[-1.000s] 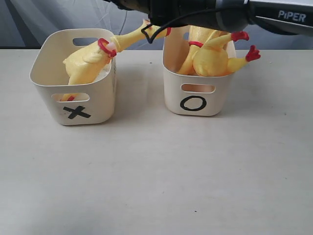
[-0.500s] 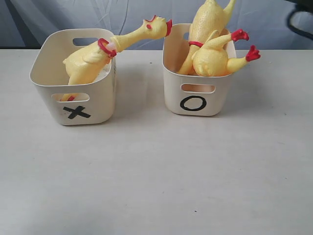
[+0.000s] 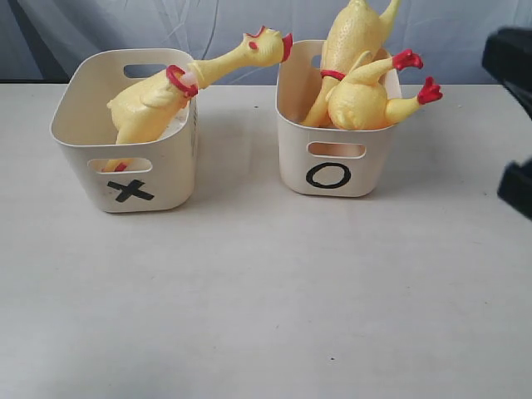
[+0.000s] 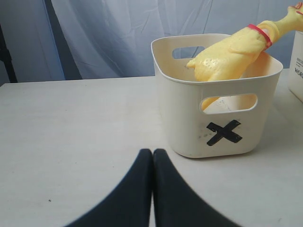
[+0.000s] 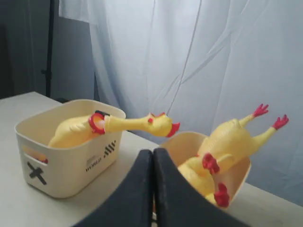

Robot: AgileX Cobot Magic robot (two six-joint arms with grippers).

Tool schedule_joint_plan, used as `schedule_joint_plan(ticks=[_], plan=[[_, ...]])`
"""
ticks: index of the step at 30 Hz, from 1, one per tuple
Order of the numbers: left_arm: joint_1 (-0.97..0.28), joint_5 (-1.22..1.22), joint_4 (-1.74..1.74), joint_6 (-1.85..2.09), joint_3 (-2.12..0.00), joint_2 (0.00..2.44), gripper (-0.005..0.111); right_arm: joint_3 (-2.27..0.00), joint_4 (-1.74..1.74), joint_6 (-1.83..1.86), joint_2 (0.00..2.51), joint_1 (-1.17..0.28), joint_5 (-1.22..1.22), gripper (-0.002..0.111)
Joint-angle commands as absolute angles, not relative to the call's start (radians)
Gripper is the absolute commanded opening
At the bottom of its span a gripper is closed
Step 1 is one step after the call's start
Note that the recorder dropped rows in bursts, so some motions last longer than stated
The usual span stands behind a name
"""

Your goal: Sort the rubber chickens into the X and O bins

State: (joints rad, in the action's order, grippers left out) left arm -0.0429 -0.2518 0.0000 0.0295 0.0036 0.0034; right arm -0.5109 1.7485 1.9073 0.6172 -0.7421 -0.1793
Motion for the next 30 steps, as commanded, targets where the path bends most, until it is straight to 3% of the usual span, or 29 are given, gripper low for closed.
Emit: schedule_joint_plan(ticks=[1,21,26,30], plan=[[-0.043,-0.239,0.000,0.027,0.000,0.000,0.000,-0.410,1.744,1.936,0.497,-0.741,-0.225,-0.001],[-0.043,-0.239,0.000,0.027,0.000,0.000,0.000,-0.404,1.727,1.977,0.405,-0.738,-0.465,-0.001],[-0.043,-0.239,0.000,0.027,0.000,0.000,0.000,-0.404,1.732,1.977,0.312,-0.644,-0.470,-0.001],[-0.043,-0.239,0.000,0.027,0.000,0.000,0.000,-0.404,1.744,1.969,0.208,-0.433,-0.458,-0.001]])
